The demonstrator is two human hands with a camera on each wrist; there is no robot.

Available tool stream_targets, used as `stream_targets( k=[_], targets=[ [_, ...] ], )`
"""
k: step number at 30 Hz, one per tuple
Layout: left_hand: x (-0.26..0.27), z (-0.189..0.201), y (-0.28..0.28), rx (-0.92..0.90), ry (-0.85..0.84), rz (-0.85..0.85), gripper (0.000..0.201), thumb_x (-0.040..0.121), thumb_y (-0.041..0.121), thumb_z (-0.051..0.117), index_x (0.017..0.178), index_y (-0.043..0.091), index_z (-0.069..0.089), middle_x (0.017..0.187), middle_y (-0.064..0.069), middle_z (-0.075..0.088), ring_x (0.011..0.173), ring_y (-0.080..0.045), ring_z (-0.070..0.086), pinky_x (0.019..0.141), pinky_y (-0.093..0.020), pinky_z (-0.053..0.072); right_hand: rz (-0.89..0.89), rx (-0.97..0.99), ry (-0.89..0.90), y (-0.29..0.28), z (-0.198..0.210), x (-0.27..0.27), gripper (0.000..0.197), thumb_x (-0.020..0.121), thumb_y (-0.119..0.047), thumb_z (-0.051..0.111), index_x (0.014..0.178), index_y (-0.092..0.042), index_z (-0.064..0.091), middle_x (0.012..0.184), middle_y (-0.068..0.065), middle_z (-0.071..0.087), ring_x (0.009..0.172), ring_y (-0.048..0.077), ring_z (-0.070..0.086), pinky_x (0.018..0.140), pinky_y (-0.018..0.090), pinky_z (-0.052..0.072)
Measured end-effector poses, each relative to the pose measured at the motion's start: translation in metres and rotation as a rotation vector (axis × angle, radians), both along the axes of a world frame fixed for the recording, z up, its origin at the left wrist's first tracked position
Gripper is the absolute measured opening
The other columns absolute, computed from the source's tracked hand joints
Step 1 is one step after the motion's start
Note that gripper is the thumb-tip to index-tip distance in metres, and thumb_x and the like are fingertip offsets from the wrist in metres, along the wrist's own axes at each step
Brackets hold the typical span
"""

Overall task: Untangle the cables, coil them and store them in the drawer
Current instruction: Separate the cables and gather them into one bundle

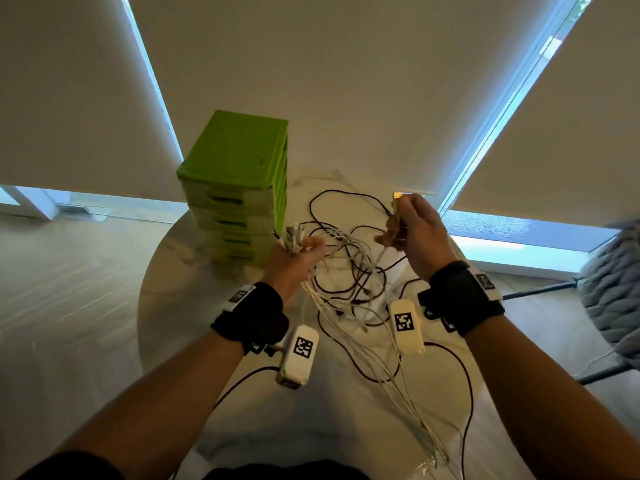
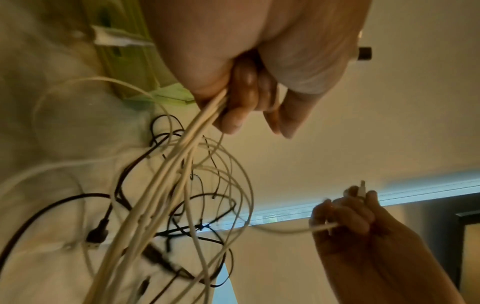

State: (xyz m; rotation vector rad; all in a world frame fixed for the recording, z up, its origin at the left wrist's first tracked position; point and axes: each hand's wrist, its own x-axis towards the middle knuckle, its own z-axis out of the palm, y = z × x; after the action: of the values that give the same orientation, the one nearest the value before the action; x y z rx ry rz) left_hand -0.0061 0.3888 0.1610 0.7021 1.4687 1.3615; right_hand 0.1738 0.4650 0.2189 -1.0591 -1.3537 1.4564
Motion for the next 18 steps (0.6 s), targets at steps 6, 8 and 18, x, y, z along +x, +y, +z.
stream_targets(
  k=[6, 8, 18],
  targets=[
    [0.012, 0.019, 0.003, 0.157, -0.165, -0.294, 0.034, 0.076, -0.019, 0.055, 0.096, 0.008, 0.061, 0.061, -0.005, 0.027, 0.054, -0.011, 0.036, 0.059, -0.021, 0.041, 0.341, 0.022, -0.167, -0.018, 0.002, -0.016, 0.029, 0.100, -0.008, 0.040, 0.112, -0.018, 0.065, 0.076, -0.002, 0.057, 0.068, 0.013, 0.049, 0.066, 0.027, 0.047],
    [0.013, 0.024, 0.002, 0.178, -0.241, -0.312, 0.029, 0.067, -0.015, 0.055, 0.085, 0.008, 0.062, 0.069, -0.009, 0.034, 0.065, -0.016, 0.039, 0.059, -0.023, 0.039, 0.389, 0.003, -0.123, -0.023, 0.001, -0.022, 0.032, 0.099, -0.002, 0.040, 0.121, -0.014, 0.061, 0.086, 0.000, 0.067, 0.078, 0.016, 0.059, 0.072, 0.029, 0.052],
    [0.017, 0.028, -0.001, 0.175, -0.466, -0.280, 0.029, 0.097, 0.016, 0.043, 0.088, 0.012, 0.071, 0.058, 0.004, 0.039, 0.051, -0.009, 0.038, 0.053, -0.022, 0.042, 0.191, -0.039, -0.220, -0.038, 0.003, -0.040, 0.024, 0.096, -0.025, 0.056, 0.100, -0.012, 0.037, 0.056, 0.005, 0.062, 0.042, 0.017, 0.056, 0.041, 0.026, 0.043]
  ],
)
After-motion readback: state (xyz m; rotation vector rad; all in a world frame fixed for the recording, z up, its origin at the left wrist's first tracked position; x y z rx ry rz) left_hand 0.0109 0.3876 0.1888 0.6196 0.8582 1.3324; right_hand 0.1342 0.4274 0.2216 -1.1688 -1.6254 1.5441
